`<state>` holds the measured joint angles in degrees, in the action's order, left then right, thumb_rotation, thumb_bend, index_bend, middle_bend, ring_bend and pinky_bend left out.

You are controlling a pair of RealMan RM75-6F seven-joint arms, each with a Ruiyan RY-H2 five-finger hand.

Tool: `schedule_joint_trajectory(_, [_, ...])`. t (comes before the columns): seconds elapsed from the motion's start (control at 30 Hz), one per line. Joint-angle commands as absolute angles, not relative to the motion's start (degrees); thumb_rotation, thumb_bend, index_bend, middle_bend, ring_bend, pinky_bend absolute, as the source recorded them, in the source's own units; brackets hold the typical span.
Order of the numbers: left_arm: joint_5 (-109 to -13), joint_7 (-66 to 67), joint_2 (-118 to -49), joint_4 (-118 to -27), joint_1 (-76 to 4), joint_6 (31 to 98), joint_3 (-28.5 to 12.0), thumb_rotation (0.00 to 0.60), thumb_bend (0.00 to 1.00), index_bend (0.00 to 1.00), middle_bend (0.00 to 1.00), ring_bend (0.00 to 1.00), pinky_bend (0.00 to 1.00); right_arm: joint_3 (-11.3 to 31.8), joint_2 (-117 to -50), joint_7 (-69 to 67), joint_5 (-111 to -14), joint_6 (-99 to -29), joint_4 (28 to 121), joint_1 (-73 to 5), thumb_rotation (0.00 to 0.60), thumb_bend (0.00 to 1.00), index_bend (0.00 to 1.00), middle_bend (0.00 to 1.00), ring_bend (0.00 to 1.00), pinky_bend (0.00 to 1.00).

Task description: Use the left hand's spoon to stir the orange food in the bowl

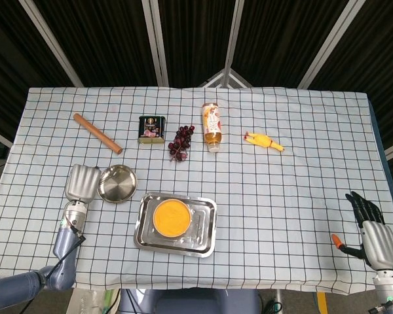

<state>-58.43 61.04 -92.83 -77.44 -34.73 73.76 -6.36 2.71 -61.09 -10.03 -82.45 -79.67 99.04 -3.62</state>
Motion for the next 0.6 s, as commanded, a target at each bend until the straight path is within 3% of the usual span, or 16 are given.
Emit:
schedule_joint_trajectory(0.03, [-60.96, 59.06, -90.96, -79.86, -34.0, 75.39, -5.8, 0.6, 0.27, 0.58, 1.0, 1.0, 1.0, 2.71, -61.05, -10.09, -82.4, -79.59, 99.03, -3.63, 0.6, 0.34, 0.0, 0.0, 0.0, 0.0])
schedule_joint_trajectory(0.13, [-63.93, 55.91, -88.72, -83.05, -32.32, 78.02, -4.94, 0.6, 0.24, 0.54, 0.99, 0.99, 1.0, 2.69, -61.01, -10.11, -82.43, -79.54, 98.95, -3.65, 0.6, 0.34, 0.0, 0.0, 0.0, 0.0])
schedule_joint_trajectory(0.2, [-65.68, 53.85, -87.34, -85.25, -30.92, 80.18, -4.32, 0.6, 0.23, 0.48, 0.93, 0.94, 1.0, 2.65, -60.96, -10.07, -82.43, -79.52, 98.88, -3.64, 0.6, 0.34, 0.0, 0.0, 0.0, 0.0])
schedule_joint_trajectory(0.27, [-68.56, 50.17, -85.1, -88.94, -28.22, 83.92, -2.89, 0.6, 0.21, 0.37, 0.8, 0.85, 0.95, 2.64, -60.88, -10.02, -82.33, -79.47, 98.83, -3.62, 0.6, 0.34, 0.0, 0.0, 0.0, 0.0])
schedule_joint_trajectory(0.4, [-74.63, 43.83, -79.43, -94.95, -21.85, 90.56, 2.48, 0.6, 0.17, 0.07, 0.32, 0.51, 0.59, 2.53, -60.82, -9.82, -82.4, -79.33, 98.85, -3.65, 0.6, 0.34, 0.0, 0.0, 0.0, 0.0])
schedule_joint_trajectory(0.47, [-76.36, 41.57, -77.17, -96.41, -19.0, 92.96, 5.0, 0.6, 0.14, 0.0, 0.13, 0.31, 0.42, 2.37, -60.88, -9.47, -82.63, -79.23, 98.9, -3.69, 0.6, 0.34, 0.0, 0.0, 0.0, 0.0])
schedule_joint_trajectory(0.53, [-78.09, 38.21, -74.91, -97.46, -15.96, 95.3, 7.42, 0.6, 0.12, 0.0, 0.04, 0.16, 0.29, 2.23, -61.05, -8.85, -83.08, -79.4, 99.0, -3.71, 0.6, 0.34, 0.0, 0.0, 0.0, 0.0])
schedule_joint_trajectory(0.6, [-79.5, 34.38, -73.29, -97.55, -13.35, 97.24, 9.11, 0.6, 0.11, 0.0, 0.0, 0.04, 0.14, 2.11, -61.31, -8.02, -83.66, -79.76, 98.95, -3.7, 0.6, 0.34, 0.0, 0.0, 0.0, 0.0])
